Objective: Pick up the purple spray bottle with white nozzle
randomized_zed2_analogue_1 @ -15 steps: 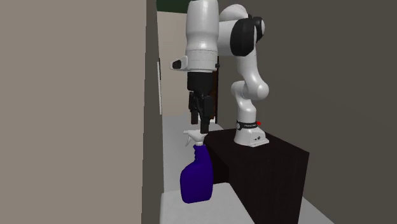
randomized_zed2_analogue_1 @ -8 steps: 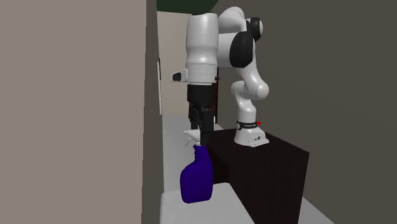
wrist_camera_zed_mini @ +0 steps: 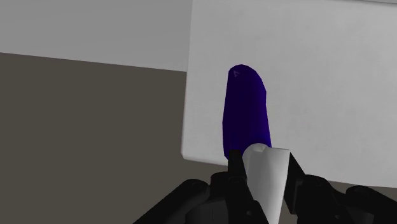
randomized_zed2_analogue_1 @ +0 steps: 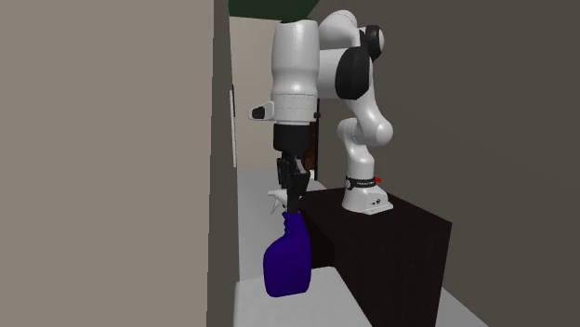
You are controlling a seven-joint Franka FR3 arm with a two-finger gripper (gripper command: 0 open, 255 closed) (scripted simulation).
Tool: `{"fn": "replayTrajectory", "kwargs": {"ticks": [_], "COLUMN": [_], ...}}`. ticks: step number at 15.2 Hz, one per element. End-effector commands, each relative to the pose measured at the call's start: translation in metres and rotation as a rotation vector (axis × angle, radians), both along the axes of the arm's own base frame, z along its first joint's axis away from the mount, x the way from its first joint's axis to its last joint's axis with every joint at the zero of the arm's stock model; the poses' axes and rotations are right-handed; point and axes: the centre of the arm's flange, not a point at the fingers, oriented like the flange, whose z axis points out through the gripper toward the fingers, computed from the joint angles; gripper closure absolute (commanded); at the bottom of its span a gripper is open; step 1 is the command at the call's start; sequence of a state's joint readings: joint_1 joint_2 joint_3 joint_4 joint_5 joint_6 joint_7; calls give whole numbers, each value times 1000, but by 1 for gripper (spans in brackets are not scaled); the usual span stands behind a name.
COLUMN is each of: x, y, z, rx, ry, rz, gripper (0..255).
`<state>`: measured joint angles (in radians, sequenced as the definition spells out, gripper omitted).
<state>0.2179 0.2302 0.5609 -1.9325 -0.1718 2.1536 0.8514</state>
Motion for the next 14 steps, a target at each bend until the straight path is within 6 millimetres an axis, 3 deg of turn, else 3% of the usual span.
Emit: {"fn": "replayTrajectory", "kwargs": {"ticks": [1,14], "x": [0,0], "y": [0,0], "z": [0,63], "rx": [0,0], "ry": [1,1], "rz": [0,0], "gripper": [255,255]}}
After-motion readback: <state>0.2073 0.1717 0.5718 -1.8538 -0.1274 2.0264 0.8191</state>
